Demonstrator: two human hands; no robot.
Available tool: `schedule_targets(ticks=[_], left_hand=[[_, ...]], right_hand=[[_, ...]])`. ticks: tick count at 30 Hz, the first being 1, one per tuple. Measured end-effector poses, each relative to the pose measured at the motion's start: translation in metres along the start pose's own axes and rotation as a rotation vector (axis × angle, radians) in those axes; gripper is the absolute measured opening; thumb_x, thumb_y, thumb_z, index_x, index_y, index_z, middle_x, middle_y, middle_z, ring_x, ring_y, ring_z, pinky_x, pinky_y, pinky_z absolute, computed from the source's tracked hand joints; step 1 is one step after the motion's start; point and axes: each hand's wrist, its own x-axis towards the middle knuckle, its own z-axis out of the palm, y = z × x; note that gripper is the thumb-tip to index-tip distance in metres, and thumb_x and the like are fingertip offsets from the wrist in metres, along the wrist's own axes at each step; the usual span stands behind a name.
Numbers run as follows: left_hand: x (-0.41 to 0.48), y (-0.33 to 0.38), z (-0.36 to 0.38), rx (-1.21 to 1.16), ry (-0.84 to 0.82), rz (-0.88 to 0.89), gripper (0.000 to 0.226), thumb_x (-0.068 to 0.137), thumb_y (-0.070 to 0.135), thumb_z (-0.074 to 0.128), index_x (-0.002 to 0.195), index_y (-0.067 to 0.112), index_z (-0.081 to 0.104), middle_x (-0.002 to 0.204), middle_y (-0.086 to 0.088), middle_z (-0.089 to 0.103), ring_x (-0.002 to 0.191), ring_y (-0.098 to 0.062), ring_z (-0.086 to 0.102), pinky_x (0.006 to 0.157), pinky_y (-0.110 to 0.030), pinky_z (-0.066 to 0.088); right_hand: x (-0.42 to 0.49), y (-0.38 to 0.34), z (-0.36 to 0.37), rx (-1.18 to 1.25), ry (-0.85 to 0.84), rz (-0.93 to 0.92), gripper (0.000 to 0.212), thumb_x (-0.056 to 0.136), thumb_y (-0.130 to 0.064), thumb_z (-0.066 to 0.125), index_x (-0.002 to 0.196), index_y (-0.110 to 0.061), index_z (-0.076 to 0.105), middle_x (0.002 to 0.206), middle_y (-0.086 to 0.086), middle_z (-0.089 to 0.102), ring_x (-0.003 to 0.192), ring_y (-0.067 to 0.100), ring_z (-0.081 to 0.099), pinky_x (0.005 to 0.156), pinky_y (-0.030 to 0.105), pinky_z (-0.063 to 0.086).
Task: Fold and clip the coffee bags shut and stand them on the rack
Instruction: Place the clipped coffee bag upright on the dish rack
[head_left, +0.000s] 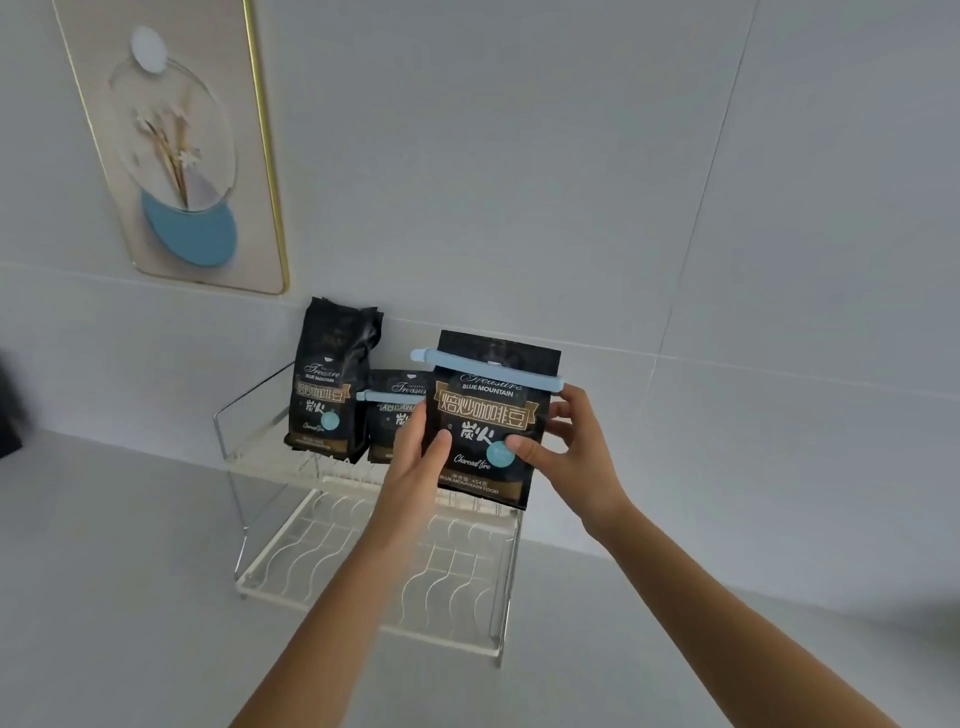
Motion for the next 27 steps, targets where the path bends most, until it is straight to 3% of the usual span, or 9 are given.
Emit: schedule_targets(ticks=[3, 6, 8, 12, 17, 20, 21, 24, 27], left_hand=[[0.022, 0.011, -0.015, -0.017, 0.002, 0.003, 0.035, 0.094, 0.037, 0.042, 0.121, 0.059, 0.034, 0.11, 0.036, 0.041, 0.086, 0.032, 0.048, 0.057, 0.002, 0.044], [0.04, 0.006, -0.025, 0.052, 0.021, -0.017, 0.046, 0.096, 0.034, 0.042, 0.139, 0.039, 0.029, 0.118, 0.025, 0.042, 0.104, 0.008, 0.046, 0.081, -0.013, 0.038], [0.049, -0.003, -0.027, 0.159, -0.009, -0.036, 0.039, 0.098, 0.029, 0.039, 0.136, 0.034, 0.036, 0.117, 0.022, 0.047, 0.112, -0.002, 0.044, 0.088, -0.022, 0.034], [0.062, -0.024, -0.021, 0.255, -0.104, -0.092, 0.029, 0.099, 0.023, 0.037, 0.126, 0.023, 0.046, 0.118, 0.007, 0.058, 0.102, 0.002, 0.054, 0.068, -0.01, 0.037], [0.092, -0.036, -0.014, 0.233, -0.133, -0.179, 0.035, 0.098, 0.027, 0.037, 0.133, 0.024, 0.039, 0.129, 0.001, 0.054, 0.097, 0.003, 0.052, 0.069, -0.016, 0.04], [0.104, -0.045, -0.01, 0.293, -0.161, -0.234, 0.051, 0.097, 0.035, 0.037, 0.145, 0.022, 0.023, 0.142, -0.003, 0.043, 0.11, -0.005, 0.049, 0.093, -0.029, 0.043], [0.105, -0.046, -0.008, 0.349, -0.164, -0.248, 0.058, 0.097, 0.039, 0.037, 0.147, 0.022, 0.015, 0.144, -0.005, 0.04, 0.111, -0.006, 0.045, 0.094, -0.029, 0.041], [0.109, -0.05, -0.003, 0.457, -0.157, -0.239, 0.068, 0.094, 0.048, 0.035, 0.149, 0.02, 0.005, 0.146, -0.005, 0.037, 0.115, -0.01, 0.044, 0.093, -0.03, 0.037], [0.107, -0.047, -0.001, 0.573, -0.124, -0.184, 0.073, 0.092, 0.053, 0.034, 0.149, 0.019, 0.002, 0.157, -0.003, 0.017, 0.141, -0.02, 0.023, 0.112, -0.041, 0.025]], right_hand=[[0.028, -0.009, 0.008, -0.044, -0.019, -0.03, 0.06, 0.075, -0.028, 0.076, 0.122, -0.033, 0.039, 0.109, -0.018, 0.055, 0.109, 0.012, 0.056, 0.08, 0.032, 0.057], [0.053, -0.006, 0.013, -0.175, -0.042, -0.016, 0.058, 0.074, -0.025, 0.077, 0.12, -0.027, 0.042, 0.109, -0.015, 0.057, 0.107, 0.011, 0.056, 0.083, 0.034, 0.056], [0.064, 0.006, 0.014, -0.356, -0.067, -0.01, 0.059, 0.072, -0.024, 0.079, 0.119, -0.024, 0.044, 0.112, -0.009, 0.06, 0.109, 0.011, 0.055, 0.091, 0.041, 0.052], [0.073, 0.036, 0.006, -0.701, -0.066, 0.082, 0.067, 0.067, -0.034, 0.08, 0.121, -0.024, 0.042, 0.116, -0.003, 0.061, 0.111, 0.019, 0.054, 0.099, 0.049, 0.043], [0.087, 0.058, 0.005, -0.826, -0.062, 0.185, 0.069, 0.068, -0.042, 0.077, 0.123, -0.02, 0.041, 0.123, 0.0, 0.051, 0.116, 0.02, 0.045, 0.096, 0.044, 0.039], [0.097, 0.063, 0.007, -0.804, -0.022, 0.186, 0.052, 0.08, -0.033, 0.065, 0.125, -0.018, 0.041, 0.129, 0.004, 0.047, 0.118, 0.022, 0.041, 0.096, 0.045, 0.039], [0.098, 0.061, 0.008, -0.792, -0.018, 0.201, 0.049, 0.083, -0.03, 0.061, 0.126, -0.018, 0.04, 0.131, 0.005, 0.047, 0.12, 0.022, 0.04, 0.097, 0.045, 0.039], [0.099, 0.061, 0.009, -0.775, -0.061, 0.172, 0.056, 0.086, -0.027, 0.058, 0.135, -0.015, 0.034, 0.14, 0.007, 0.041, 0.126, 0.024, 0.037, 0.104, 0.046, 0.039], [0.091, 0.055, 0.01, -0.778, -0.079, 0.111, 0.068, 0.089, -0.029, 0.057, 0.144, -0.012, 0.021, 0.153, 0.008, 0.026, 0.139, 0.026, 0.024, 0.114, 0.047, 0.028]])
